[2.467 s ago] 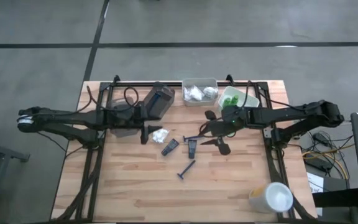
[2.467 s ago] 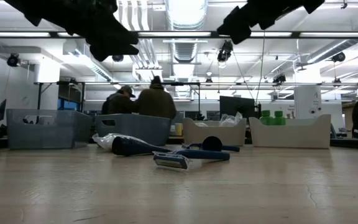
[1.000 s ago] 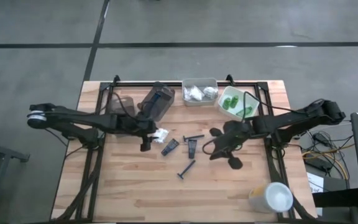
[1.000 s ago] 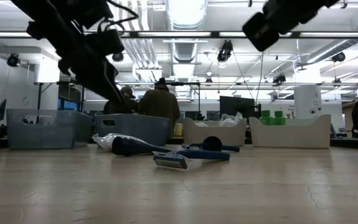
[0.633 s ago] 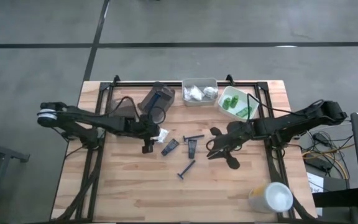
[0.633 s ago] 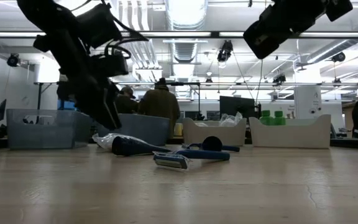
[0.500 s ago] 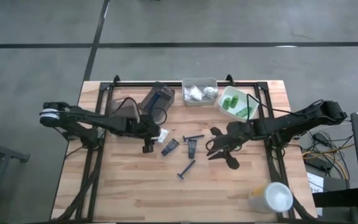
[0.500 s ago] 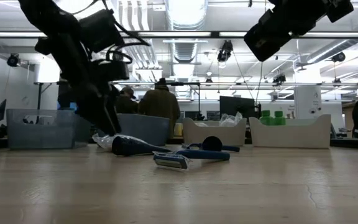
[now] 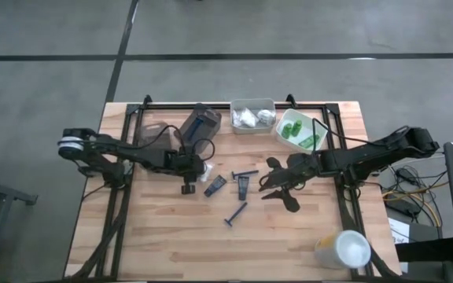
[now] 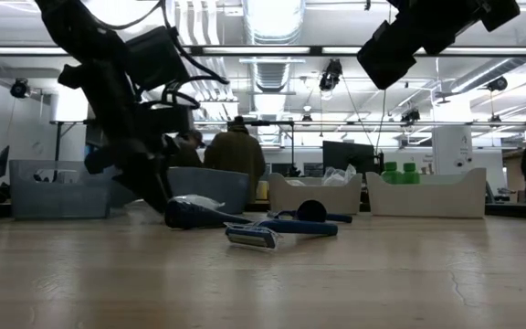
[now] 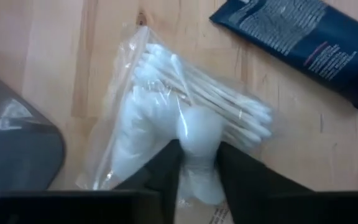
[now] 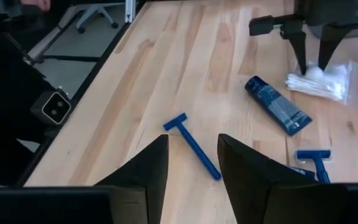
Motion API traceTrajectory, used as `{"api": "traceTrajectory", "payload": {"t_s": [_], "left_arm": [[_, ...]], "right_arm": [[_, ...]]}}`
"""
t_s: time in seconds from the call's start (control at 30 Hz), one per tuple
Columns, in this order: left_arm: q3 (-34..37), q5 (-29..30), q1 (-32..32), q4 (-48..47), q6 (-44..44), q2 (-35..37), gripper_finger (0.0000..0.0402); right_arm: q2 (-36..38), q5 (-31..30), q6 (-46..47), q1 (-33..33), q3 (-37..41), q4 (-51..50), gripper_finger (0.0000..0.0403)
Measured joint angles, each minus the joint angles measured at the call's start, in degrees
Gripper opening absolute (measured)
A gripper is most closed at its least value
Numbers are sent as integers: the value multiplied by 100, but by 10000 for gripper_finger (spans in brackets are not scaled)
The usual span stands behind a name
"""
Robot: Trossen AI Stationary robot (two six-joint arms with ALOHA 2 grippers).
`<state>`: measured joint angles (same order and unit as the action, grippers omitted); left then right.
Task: Pick & Place Travel size toiletries
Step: Put the cotton pack into the gray bin
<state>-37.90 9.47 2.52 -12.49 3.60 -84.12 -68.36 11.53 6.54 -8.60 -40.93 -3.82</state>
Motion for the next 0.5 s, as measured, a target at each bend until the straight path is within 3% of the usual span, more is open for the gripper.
{"api": "traceTrajectory", "payload": {"t_s": [0.2, 0.27, 0.5], "left_arm": [[-139, 7, 0, -49, -20, 84, 14], [-250, 4, 0, -79, -46, 90, 9], [-1147, -200, -11, -472, -16, 91, 9]], "right_arm": [[0, -19, 11, 0, -72, 33, 114], [0, -157, 155, 0, -123, 40, 105], [0, -1490, 1009, 14, -332, 36, 100]]}}
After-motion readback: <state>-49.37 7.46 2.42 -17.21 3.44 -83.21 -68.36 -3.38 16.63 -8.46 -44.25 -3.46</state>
